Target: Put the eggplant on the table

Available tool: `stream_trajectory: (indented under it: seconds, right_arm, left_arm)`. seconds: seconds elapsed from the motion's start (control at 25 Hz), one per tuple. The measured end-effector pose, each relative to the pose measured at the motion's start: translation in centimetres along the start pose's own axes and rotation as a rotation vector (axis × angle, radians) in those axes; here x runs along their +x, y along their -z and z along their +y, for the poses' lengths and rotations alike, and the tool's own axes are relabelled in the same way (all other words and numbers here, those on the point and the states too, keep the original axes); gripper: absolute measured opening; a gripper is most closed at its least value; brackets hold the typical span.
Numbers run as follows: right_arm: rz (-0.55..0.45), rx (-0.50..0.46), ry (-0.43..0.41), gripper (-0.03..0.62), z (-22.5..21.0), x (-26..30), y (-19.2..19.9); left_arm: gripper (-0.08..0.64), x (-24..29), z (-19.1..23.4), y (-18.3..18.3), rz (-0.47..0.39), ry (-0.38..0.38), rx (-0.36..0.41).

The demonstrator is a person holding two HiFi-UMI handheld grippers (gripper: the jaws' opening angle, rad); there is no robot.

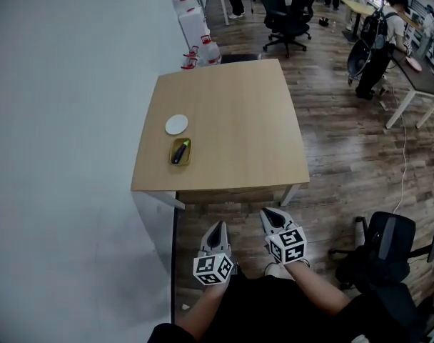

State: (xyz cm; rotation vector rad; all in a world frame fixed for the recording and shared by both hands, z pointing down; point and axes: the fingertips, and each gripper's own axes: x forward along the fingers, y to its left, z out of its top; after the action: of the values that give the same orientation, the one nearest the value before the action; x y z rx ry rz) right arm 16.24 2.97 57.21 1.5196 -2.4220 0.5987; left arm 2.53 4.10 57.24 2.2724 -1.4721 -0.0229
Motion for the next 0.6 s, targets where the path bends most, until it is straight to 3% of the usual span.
stream_trajectory:
  seconds: [0.6]
  right_arm:
    - [-0.166, -0.05, 0.197, 0.061, -7.5, -10.0, -1.4]
  left_arm:
    - [0.012, -0.1, -8.1, 0.6, -0.044, 0.064, 0.082]
